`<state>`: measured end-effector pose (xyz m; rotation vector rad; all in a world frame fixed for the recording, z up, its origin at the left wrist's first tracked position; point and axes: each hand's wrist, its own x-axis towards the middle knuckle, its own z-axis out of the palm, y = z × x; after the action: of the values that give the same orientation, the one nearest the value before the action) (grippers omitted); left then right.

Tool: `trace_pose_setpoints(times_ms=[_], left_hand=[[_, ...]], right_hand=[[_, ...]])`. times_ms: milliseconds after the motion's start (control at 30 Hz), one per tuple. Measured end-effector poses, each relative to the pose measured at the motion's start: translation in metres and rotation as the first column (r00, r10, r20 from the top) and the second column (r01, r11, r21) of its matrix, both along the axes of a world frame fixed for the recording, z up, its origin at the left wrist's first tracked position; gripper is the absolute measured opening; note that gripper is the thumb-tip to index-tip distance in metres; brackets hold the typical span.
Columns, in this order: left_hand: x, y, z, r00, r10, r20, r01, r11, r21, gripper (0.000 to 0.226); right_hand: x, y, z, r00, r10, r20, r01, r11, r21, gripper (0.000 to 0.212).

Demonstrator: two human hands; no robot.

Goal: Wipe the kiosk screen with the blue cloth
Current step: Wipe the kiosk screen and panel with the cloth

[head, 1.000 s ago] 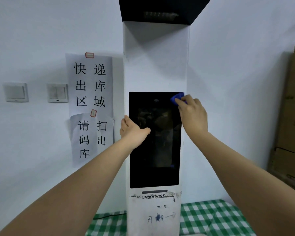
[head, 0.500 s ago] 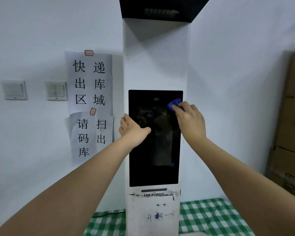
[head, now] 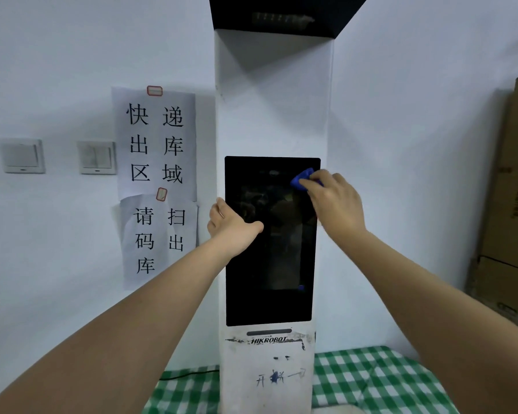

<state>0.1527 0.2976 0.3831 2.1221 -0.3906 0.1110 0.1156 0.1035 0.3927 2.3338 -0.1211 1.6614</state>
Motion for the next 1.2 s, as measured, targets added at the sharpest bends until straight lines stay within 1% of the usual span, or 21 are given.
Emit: trace_pose_setpoints(times_ms=[100, 133, 200, 300, 333, 367, 400, 467, 500, 567, 633, 700, 733, 767, 867, 900, 933, 1033, 1067, 1133, 1200], left_hand=[[-0.002, -0.001, -0.001, 1.0, 0.009, -0.004, -0.009, 1.0, -0.01, 0.1], [-0.002, -0.001, -0.001, 1.0, 0.011, -0.005, -0.011, 1.0, -0.015, 0.1], [-0.001, -0.002, -0.002, 1.0, 0.01, -0.006, -0.011, 1.0, -0.025, 0.101], [-0.002, 0.0, -0.002, 1.0, 0.0, -0.003, -0.001, 0.999, -0.033, 0.101], [-0.001, 0.001, -0.002, 1.0, -0.007, 0.0, 0.007, 0.999, -0.032, 0.101], [-0.001, 0.002, -0.002, 1.0, -0.016, 0.003, 0.016, 0.999, -0.03, 0.1], [0.0, 0.004, -0.003, 1.0, -0.025, 0.006, 0.025, 0.999, -0.028, 0.1], [0.001, 0.006, -0.004, 0.999, -0.044, 0.004, 0.044, 0.999, -0.028, 0.1], [0.001, 0.007, -0.004, 0.999, -0.05, 0.003, 0.05, 0.998, -0.03, 0.1], [0.003, 0.009, -0.003, 0.998, -0.055, 0.009, 0.056, 0.998, -0.036, 0.099], [0.004, 0.01, -0.003, 0.998, -0.057, 0.01, 0.057, 0.997, -0.044, 0.099], [0.004, 0.012, -0.003, 0.998, -0.059, 0.011, 0.06, 0.997, -0.044, 0.099], [0.004, 0.013, -0.004, 0.998, -0.063, 0.012, 0.064, 0.997, -0.044, 0.099], [0.004, 0.014, -0.004, 0.997, -0.07, 0.015, 0.07, 0.997, -0.045, 0.099], [0.003, 0.017, -0.004, 0.996, -0.092, 0.017, 0.093, 0.994, -0.051, 0.098], [0.003, 0.017, -0.004, 0.995, -0.095, 0.017, 0.096, 0.994, -0.056, 0.098], [0.003, 0.018, -0.004, 0.995, -0.095, 0.017, 0.096, 0.993, -0.064, 0.098], [0.003, 0.019, -0.004, 0.995, -0.104, 0.011, 0.105, 0.992, -0.074, 0.098], [0.003, 0.02, -0.004, 0.994, -0.11, 0.008, 0.111, 0.991, -0.071, 0.098], [0.003, 0.022, -0.004, 0.992, -0.124, 0.009, 0.124, 0.99, -0.074, 0.098], [0.002, 0.024, -0.003, 0.99, -0.142, 0.01, 0.142, 0.987, -0.079, 0.098]], right_hand=[[0.003, 0.012, 0.012, 0.994, -0.017, 0.107, -0.023, 0.933, 0.359, 0.033], [0.005, 0.025, 0.011, 0.993, -0.013, 0.121, -0.037, 0.915, 0.403, 0.033], [0.014, 0.049, 0.003, 0.993, 0.083, 0.086, -0.107, 0.94, 0.324, 0.03], [0.02, 0.052, -0.001, 0.988, 0.153, -0.019, -0.154, 0.988, -0.024, 0.033], [0.018, 0.047, 0.005, 0.987, 0.158, -0.04, -0.159, 0.986, -0.045, 0.032], [0.015, 0.043, 0.011, 0.988, 0.15, -0.024, -0.15, 0.989, 0.013, 0.031], [0.014, 0.04, 0.016, 0.992, 0.122, 0.038, -0.127, 0.983, 0.136, 0.032], [0.018, 0.039, 0.018, 0.98, 0.064, 0.187, -0.139, 0.895, 0.424, 0.034], [0.02, 0.046, 0.017, 0.973, 0.057, 0.223, -0.159, 0.866, 0.475, 0.034], [0.026, 0.063, 0.012, 0.977, 0.106, 0.188, -0.176, 0.895, 0.41, 0.032], [0.031, 0.069, 0.006, 0.98, 0.185, 0.079, -0.196, 0.963, 0.186, 0.032], [0.031, 0.062, 0.006, 0.984, 0.176, -0.02, -0.177, 0.982, -0.061, 0.033], [0.029, 0.057, 0.011, 0.985, 0.166, -0.036, -0.169, 0.981, -0.099, 0.033], [0.027, 0.052, 0.015, 0.988, 0.152, -0.011, -0.153, 0.986, -0.062, 0.032], [0.028, 0.059, 0.022, 0.977, 0.103, 0.188, -0.153, 0.948, 0.279, 0.032], [0.031, 0.068, 0.021, 0.973, 0.11, 0.205, -0.167, 0.942, 0.29, 0.033], [0.034, 0.076, 0.019, 0.975, 0.13, 0.178, -0.17, 0.958, 0.231, 0.033], [0.04, 0.084, 0.008, 0.988, 0.155, 0.027, -0.151, 0.982, -0.111, 0.036], [0.038, 0.082, 0.01, 0.988, 0.152, -0.005, -0.151, 0.976, -0.158, 0.039], [0.036, 0.077, 0.019, 0.991, 0.132, 0.008, -0.129, 0.98, -0.15, 0.041], [0.038, 0.078, 0.023, 0.989, 0.111, 0.102, -0.109, 0.994, -0.024, 0.039]])
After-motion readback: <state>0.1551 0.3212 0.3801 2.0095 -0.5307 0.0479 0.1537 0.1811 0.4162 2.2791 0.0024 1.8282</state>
